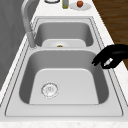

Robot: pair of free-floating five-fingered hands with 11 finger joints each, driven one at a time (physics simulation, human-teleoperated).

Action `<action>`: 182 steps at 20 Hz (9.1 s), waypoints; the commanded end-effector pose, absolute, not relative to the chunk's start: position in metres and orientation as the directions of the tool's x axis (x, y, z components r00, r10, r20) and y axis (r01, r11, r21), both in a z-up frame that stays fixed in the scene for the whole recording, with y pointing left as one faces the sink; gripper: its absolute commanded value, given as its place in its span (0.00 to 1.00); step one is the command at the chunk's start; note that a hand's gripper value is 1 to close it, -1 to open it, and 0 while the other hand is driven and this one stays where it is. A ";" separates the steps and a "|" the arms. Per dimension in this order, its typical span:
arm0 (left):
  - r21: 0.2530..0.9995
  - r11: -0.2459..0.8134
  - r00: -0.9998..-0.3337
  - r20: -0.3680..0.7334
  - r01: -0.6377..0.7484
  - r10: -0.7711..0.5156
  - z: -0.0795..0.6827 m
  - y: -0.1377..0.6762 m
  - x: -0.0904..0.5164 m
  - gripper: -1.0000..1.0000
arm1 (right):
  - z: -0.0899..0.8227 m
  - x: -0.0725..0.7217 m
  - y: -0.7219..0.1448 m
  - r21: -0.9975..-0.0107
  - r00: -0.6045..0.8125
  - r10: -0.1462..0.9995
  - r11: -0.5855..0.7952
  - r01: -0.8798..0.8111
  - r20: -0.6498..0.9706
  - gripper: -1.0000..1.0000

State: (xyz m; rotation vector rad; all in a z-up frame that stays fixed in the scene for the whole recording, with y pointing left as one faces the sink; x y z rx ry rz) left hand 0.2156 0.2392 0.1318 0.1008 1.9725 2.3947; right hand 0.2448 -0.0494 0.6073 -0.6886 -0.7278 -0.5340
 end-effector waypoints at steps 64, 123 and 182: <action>0.981 -0.192 -0.997 0.026 0.012 0.070 0.132 0.239 0.216 0.50 | 0.638 0.296 -0.024 -0.196 0.362 -0.308 0.458 0.867 0.880 1.00; 0.981 -0.192 -0.997 0.026 0.012 0.070 0.132 0.239 0.216 0.50 | 0.600 0.124 -0.101 -0.048 0.225 -0.175 0.679 0.732 0.958 1.00; 0.981 -0.192 -0.997 0.026 0.012 0.070 0.132 0.239 0.216 0.50 | 0.590 -0.061 -0.336 0.093 0.152 -0.124 0.975 0.201 0.981 1.00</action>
